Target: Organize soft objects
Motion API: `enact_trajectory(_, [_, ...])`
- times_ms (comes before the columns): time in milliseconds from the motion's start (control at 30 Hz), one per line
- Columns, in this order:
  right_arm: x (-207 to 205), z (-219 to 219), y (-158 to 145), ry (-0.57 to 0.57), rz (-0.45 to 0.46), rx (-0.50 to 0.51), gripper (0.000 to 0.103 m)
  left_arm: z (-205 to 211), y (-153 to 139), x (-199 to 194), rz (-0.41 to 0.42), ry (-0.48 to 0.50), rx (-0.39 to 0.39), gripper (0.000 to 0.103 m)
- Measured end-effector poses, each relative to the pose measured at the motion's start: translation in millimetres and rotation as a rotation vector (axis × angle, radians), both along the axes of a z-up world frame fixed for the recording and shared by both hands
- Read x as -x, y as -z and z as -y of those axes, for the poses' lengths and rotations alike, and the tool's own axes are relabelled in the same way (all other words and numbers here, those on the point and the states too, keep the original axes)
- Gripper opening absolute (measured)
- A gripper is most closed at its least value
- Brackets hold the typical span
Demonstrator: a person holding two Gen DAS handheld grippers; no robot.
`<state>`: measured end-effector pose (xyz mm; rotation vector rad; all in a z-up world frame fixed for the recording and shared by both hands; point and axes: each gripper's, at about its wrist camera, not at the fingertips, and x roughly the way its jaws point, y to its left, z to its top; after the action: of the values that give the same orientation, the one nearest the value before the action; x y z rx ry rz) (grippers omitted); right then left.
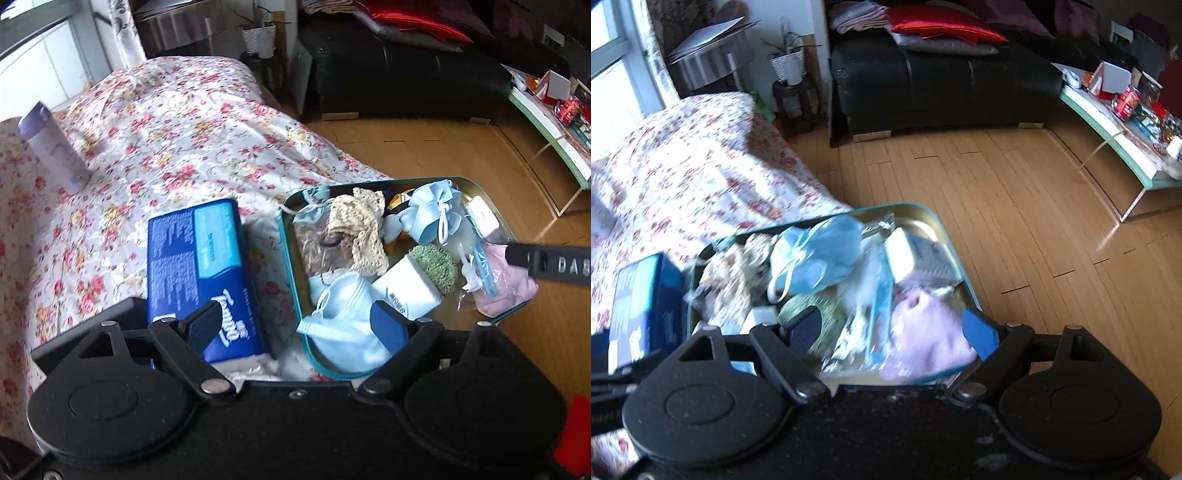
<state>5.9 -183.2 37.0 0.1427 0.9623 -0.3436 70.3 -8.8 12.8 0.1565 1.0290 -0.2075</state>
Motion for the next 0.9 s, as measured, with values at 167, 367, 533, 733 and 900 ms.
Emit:
enact_trajectory(167, [19, -25, -3, -0.03, -0.003, 0.053, 0.083, -8, -2, 12, 0.0, -0.024, 0.011, 0.084])
enact_trajectory(367, [38, -39, -7, -0.037, 0.001, 0.044, 0.084, -13, -1, 29, -0.005, -0.041, 0.019, 0.084])
enact_trajectory(533, [49, -49, -9, -0.036, 0.006, 0.075, 0.084, -16, 0, 41, -0.007, -0.059, 0.017, 0.085])
enact_trajectory(733, [60, -51, -10, -0.035, 0.012, 0.071, 0.084, -19, -3, 51, -0.004, -0.075, 0.029, 0.085])
enact_trajectory(900, [66, -53, -9, -0.035, 0.01, 0.074, 0.084, -20, -5, 58, 0.009, -0.08, 0.034, 0.085])
